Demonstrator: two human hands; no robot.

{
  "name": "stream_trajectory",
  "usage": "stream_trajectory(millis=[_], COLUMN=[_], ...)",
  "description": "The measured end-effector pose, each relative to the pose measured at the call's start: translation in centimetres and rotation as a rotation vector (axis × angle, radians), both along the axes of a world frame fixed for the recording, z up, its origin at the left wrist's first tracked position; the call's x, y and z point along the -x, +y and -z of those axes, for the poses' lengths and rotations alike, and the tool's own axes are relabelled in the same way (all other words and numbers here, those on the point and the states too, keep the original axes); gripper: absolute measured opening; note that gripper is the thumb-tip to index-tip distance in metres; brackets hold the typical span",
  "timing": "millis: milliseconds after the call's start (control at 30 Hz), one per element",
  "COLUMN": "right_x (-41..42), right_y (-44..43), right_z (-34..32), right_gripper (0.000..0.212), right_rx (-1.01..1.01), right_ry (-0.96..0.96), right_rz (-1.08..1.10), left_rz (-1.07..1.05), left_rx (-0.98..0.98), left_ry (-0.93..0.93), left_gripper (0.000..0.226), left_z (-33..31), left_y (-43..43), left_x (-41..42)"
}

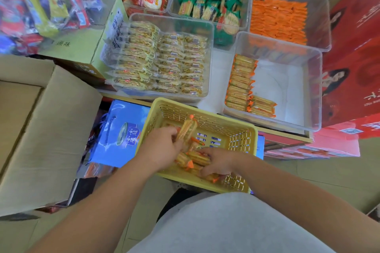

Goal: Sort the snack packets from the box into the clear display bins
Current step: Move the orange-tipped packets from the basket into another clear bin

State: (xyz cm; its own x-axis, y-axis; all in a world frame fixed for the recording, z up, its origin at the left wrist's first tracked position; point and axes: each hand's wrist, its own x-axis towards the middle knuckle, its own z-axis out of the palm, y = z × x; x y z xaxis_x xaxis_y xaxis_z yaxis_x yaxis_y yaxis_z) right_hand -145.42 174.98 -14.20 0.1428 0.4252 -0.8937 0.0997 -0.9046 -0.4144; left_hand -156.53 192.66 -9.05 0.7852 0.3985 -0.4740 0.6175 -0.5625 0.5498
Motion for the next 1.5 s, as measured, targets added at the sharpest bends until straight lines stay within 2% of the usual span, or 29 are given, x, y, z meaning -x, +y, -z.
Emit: stream_trajectory(millis=[67, 167, 267, 333, 367, 433, 533, 633, 767, 833, 933, 967, 1067, 1167, 1267, 1333, 1400, 1500], right_x=[0.3, -0.1, -1.4, -2.4, -2.9, -3.7, -4.4, -4.8, -5.4, -6.3, -8.5, -9.4, -11.6, -13.6, -15.0, -15.6, -16.1, -17.0], right_y=[0.1, -0.3, -1.0, -1.6, -1.9, -2.5, -2.8, -2.9, -4.1, -5.4, -7.9, -8.8, -11.2, -13.1, -14.2, -14.8, -15.1, -15.3], right_z=[-0.4, -1.4, -3.5, -5.1, -5.8, -6.7, -7.8, -8.4, -8.1, -7.9, -7.9, -7.7, -7.3, -6.9, -7.1, -6.9, -6.8, -6.8], right_gripper=[0.086, 0.073, 0.054, 0.044, 0.041, 0.045, 0.044, 0.031, 0.035, 0.046, 0.077, 0.077, 0.059, 0.043, 0.043, 0.053, 0.062, 0.055], right_rx=[-0.022, -0.125, -0.261, -0.377, -0.437, -0.535, -0.621, -0.663, -0.719, -0.741, -0.705, -0.697, -0.682, -0.705, -0.698, -0.7, -0.725, -0.714], right_ry=[-0.029, -0.021, 0.048, 0.206, 0.281, 0.379, 0.392, 0.323, 0.307, 0.289, 0.199, 0.185, 0.219, 0.212, 0.171, 0.166, 0.193, 0.251], right_rz=[0.021, 0.203, 0.45, 0.652, 0.743, 0.88, 0.957, 0.936, 0.86, 0.826, 0.697, 0.661, 0.615, 0.569, 0.52, 0.486, 0.491, 0.589], left_rz=[-0.101, -0.386, -0.625, -0.683, -0.7, -0.706, -0.663, -0.668, -0.669, -0.69, -0.701, -0.716, -0.715, -0.755, -0.799, -0.837, -0.898, -1.007], left_rx=[0.122, 0.374, 0.577, 0.663, 0.687, 0.737, 0.854, 0.962, 0.954, 0.923, 0.938, 0.959, 1.04, 1.071, 1.026, 0.984, 0.926, 0.857], left_ry=[-0.097, -0.242, -0.343, -0.385, -0.398, -0.397, -0.364, -0.344, -0.348, -0.34, -0.289, -0.269, -0.285, -0.364, -0.427, -0.458, -0.48, -0.503], left_gripper=[0.025, 0.012, 0.023, 0.044, 0.045, 0.037, 0.028, 0.022, 0.023, 0.028, 0.04, 0.044, 0.047, 0.061, 0.071, 0.064, 0.047, 0.024], left_z=[-1.0, -2.1, -2.5, -2.4, -2.3, -2.1, -1.9, -1.6, -1.4, -1.5, -1.8, -2.0, -2.3, -2.6, -3.1, -3.6, -4.1, -4.3], left_y=[-0.1, -0.2, -0.4, -0.8, -1.0, -1.8, -3.6, -5.7, -9.0, -10.4, -12.9, -13.9, -17.0, -19.7, -21.5, -22.3, -22.7, -22.8], left_x=[1.0, 2.4, 3.0, 3.2, 3.1, 2.8, 1.6, -0.2, -3.3, -4.9, -6.7, -7.3, -9.0, -10.3, -11.2, -11.6, -11.9, -11.9])
